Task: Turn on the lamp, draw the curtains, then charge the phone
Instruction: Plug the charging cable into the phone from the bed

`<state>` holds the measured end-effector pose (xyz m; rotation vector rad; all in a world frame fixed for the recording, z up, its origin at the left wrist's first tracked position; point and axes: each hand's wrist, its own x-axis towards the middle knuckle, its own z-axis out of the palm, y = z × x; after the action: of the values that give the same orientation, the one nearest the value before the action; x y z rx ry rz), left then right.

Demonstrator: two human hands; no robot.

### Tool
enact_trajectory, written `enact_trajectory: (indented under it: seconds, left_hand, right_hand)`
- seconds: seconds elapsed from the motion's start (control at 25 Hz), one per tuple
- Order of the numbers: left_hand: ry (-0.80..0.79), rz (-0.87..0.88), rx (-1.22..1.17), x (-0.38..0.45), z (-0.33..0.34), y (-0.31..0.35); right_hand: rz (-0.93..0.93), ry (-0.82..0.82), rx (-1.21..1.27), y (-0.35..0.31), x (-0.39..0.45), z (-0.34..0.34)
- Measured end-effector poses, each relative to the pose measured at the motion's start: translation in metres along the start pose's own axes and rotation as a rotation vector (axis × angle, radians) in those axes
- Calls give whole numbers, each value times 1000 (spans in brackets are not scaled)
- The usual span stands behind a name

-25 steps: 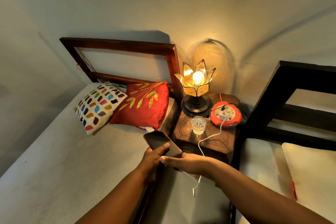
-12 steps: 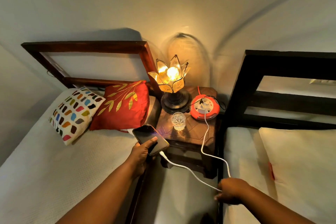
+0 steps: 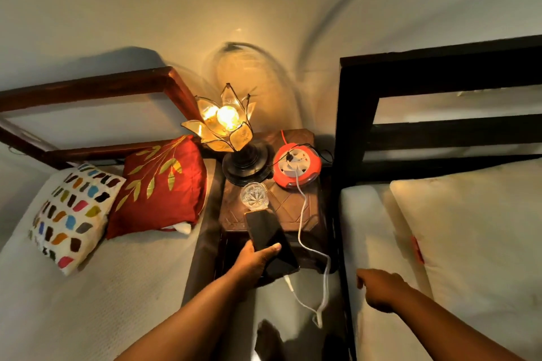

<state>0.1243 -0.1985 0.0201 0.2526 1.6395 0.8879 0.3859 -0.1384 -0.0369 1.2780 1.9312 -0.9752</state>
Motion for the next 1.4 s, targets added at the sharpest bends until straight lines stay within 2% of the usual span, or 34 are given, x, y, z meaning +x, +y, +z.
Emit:
enact_trajectory:
  seconds: [0.08, 0.2, 0.28, 0.32, 0.44, 0.56, 0.64, 0.76, 0.84, 0.92, 1.08, 1.2, 1.4]
  left_hand:
    - [-54, -49, 52, 17, 11, -6]
    - [-156, -121, 148, 44, 17, -13]
    - [-228, -190, 200, 58, 15, -11]
    - [-272, -221, 215, 64, 12, -10]
    - [-400, -296, 186, 75, -6, -7]
    - [-495, -349, 180, 89, -27, -8]
    - [-441, -337, 216, 99, -32, -11]
    - [-201, -140, 482, 116, -29, -20]
    - [-146, -31, 656, 126, -24, -26]
    - [-136, 6, 661, 134, -16, -29]
    - [-112, -9, 538, 145, 4, -33]
    - [-135, -44, 250, 144, 16, -33]
    - [-246, -418, -138, 130, 42, -29]
  right_hand:
    - [-3, 58, 237, -10, 8, -6]
    - [-18, 169, 738, -48, 17, -20]
    - [-14, 119, 1016, -77, 22, -35]
    - [-6, 90, 1066, -89, 28, -41]
    - [2, 55, 1050, -107, 46, -53]
    - [29, -81, 1077, -110, 67, -53]
    - [49, -130, 1084, -102, 75, -50]
    - [86, -140, 1085, -89, 81, -48]
    - [99, -135, 1050, -83, 81, -51]
    - [91, -136, 1052, -83, 83, -57]
    - [72, -110, 1039, -86, 91, -70]
    - [62, -103, 1029, -83, 95, -80]
    - [51, -63, 1055, -78, 94, -95]
